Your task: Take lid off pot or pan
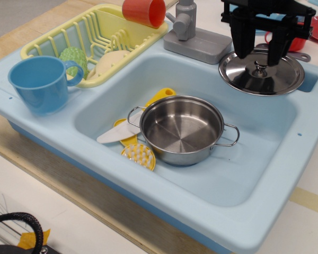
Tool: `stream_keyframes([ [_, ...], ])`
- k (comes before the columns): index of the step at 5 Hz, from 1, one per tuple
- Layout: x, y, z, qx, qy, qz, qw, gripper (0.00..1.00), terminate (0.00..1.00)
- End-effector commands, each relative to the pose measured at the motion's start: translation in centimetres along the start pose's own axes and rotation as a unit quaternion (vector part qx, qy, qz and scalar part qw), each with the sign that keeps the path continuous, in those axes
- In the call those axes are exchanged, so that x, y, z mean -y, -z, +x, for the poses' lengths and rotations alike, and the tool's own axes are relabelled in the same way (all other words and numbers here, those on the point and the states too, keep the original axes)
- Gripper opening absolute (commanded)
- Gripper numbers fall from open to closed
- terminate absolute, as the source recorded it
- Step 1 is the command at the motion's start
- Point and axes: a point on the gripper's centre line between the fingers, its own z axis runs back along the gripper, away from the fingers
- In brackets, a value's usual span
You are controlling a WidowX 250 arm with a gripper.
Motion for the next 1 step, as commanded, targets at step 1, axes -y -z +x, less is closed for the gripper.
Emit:
stream_keyframes([
  [1,0.14,-1.58,0.38,0.024,0.002,-0.002,0.9997,1.00,1.00],
])
